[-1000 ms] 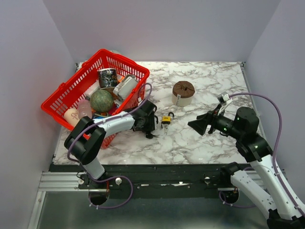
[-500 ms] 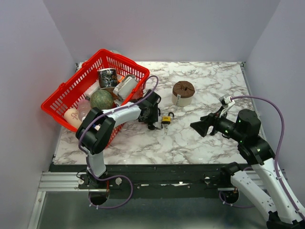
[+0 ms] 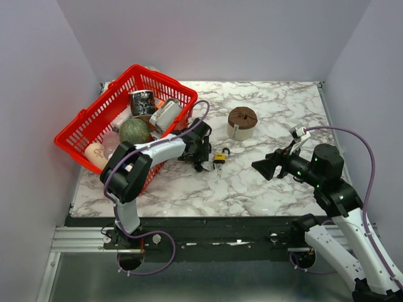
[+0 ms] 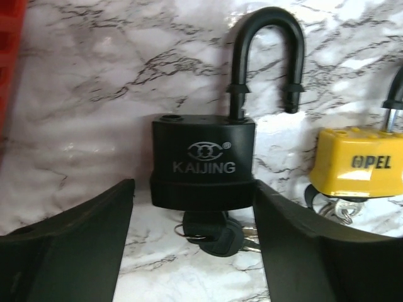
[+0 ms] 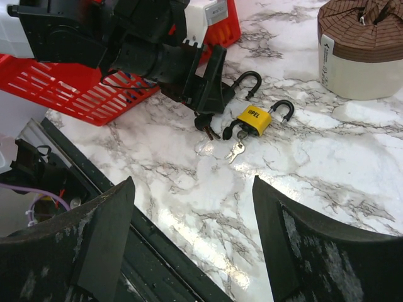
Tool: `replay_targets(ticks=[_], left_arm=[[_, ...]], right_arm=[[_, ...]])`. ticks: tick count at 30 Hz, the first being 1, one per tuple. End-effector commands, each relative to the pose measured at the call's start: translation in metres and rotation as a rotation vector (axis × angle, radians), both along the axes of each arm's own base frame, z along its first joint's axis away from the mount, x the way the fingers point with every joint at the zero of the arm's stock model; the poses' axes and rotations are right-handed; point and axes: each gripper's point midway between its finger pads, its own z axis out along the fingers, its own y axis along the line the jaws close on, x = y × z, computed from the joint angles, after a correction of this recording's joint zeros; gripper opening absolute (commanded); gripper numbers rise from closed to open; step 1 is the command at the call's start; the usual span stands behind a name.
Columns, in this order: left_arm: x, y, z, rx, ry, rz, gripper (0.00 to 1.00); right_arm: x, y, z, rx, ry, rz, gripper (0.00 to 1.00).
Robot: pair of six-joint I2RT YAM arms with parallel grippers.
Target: Unlock with the key
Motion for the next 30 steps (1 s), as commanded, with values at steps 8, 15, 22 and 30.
replay_targets(ticks=[8, 15, 22, 30], left_arm=[[0.012, 0.014, 0.019, 0.081, -0.085, 0.0, 0.98], [0.016, -0.003, 0.056, 0.078, -0.232, -0.081, 0.99], [0.007, -0.03, 0.102, 0.08, -0.4, -0.23, 0.99], [-0.028, -0.083, 0.157, -0.102, -0.558, -0.484, 0.99]], right_arm=[[0.004, -0.004, 0.004, -0.01, -0.007, -0.028, 0.84], [0.012, 0.001, -0.013, -0.012, 0.041, -0.023, 0.86], [0.027, -0.001, -0.032, -0.025, 0.085, -0.069, 0.87], [0.042, -0.021, -0.034, -0.012, 0.092, -0.186, 0.89]])
